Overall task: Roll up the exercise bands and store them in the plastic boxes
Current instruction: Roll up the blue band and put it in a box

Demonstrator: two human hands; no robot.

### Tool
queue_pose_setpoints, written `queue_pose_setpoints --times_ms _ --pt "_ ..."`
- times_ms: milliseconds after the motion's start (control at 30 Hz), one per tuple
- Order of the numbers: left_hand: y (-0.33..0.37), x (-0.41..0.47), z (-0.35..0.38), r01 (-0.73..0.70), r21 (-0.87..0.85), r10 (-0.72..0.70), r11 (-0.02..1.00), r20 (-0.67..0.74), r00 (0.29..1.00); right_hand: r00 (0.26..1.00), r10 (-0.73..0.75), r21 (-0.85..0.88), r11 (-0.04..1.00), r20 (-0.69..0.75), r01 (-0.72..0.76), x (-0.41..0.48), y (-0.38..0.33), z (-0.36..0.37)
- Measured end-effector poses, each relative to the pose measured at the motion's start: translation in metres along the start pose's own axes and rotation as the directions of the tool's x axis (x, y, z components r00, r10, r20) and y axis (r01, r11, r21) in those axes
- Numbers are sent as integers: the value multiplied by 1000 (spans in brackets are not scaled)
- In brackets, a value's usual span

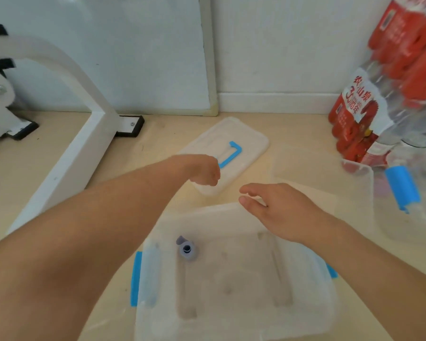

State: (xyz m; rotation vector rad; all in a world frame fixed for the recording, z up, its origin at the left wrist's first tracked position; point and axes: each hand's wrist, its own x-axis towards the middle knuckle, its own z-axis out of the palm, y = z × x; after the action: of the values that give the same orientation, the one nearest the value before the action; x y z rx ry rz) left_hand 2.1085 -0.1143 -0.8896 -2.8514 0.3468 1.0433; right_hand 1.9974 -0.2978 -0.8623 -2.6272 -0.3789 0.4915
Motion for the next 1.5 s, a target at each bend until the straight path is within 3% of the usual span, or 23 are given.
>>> queue_pose_setpoints --times_ms 100,233,367,567,733,833,967,1067,1133,1200,1333,1500 --pt "18 28 -3 -10 26 10 1000 -16 1000 997 -4 12 1000 -80 5 -5 9 4" --pt "33 48 0 46 117 -55 992 75 996 980 52 119 992 -191 -29 -15 31 13" --pt "33 58 9 45 243 -49 969 11 999 933 269 390 907 -238 -162 -29 50 9" --pt "13 64 25 50 467 -6 883 -95 995 908 325 438 879 -265 -187 -42 54 6" --pt "-11 31 5 105 345 -14 933 -255 967 850 385 526 836 -359 -156 -41 51 -2" --pt "-26 -12 -14 105 123 -45 987 -417 908 816 446 680 728 -369 -91 -38 49 -18" --pt "-36 -89 -16 78 46 -31 996 -634 773 833 488 845 532 -261 -46 -34 46 -54" --pt "-33 -147 -4 12 56 34 998 -754 656 904 426 974 219 -44 -56 -39 46 -84" --pt "-26 -177 14 -21 65 64 998 -782 620 937 345 987 121 56 -104 -50 47 -101" --pt "-12 -200 39 -53 90 103 995 -786 610 957 274 968 201 94 -152 -62 49 -107" --pt "22 -240 90 -91 80 118 993 -801 587 962 272 837 520 27 -170 -90 55 -77" --pt "46 -265 152 -104 -122 -38 987 -809 586 954 293 747 619 69 -244 -123 57 -29"
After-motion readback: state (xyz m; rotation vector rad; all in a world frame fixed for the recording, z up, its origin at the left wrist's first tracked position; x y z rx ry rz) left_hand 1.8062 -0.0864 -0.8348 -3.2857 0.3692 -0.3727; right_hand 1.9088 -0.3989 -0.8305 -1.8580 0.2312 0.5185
